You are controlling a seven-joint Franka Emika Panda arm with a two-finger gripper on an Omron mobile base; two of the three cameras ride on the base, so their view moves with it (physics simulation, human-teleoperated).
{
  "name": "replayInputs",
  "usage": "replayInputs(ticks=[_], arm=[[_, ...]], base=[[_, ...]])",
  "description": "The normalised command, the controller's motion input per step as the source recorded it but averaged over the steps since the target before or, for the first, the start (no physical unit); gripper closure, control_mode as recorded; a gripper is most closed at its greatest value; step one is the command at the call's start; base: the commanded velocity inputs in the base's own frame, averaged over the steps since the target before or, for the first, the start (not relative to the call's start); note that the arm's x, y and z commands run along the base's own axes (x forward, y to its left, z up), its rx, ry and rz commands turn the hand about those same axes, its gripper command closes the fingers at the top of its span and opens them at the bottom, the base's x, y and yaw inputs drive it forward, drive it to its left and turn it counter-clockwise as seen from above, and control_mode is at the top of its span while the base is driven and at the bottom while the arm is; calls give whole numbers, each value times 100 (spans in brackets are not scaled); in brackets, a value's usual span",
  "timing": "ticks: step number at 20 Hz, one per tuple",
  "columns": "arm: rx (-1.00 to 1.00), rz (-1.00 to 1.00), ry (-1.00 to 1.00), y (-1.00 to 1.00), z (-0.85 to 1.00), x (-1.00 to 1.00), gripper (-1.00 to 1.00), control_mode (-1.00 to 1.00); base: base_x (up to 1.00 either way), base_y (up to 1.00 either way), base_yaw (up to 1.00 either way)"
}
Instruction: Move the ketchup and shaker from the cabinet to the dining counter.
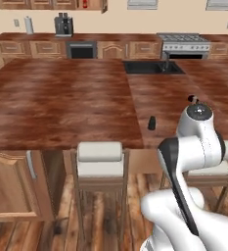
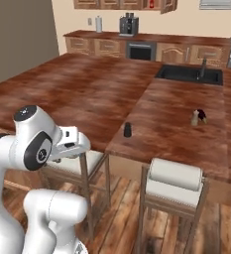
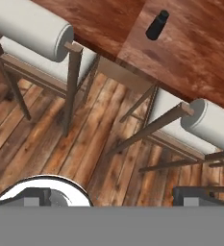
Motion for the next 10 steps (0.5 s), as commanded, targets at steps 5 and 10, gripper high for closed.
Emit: replayInputs(ticks=[5,10], arm=[[0,0,0,0,0,0,-100,100],[0,0,0,0,0,0,-100,100]], base=[[19,85,0],[34,78,-6]])
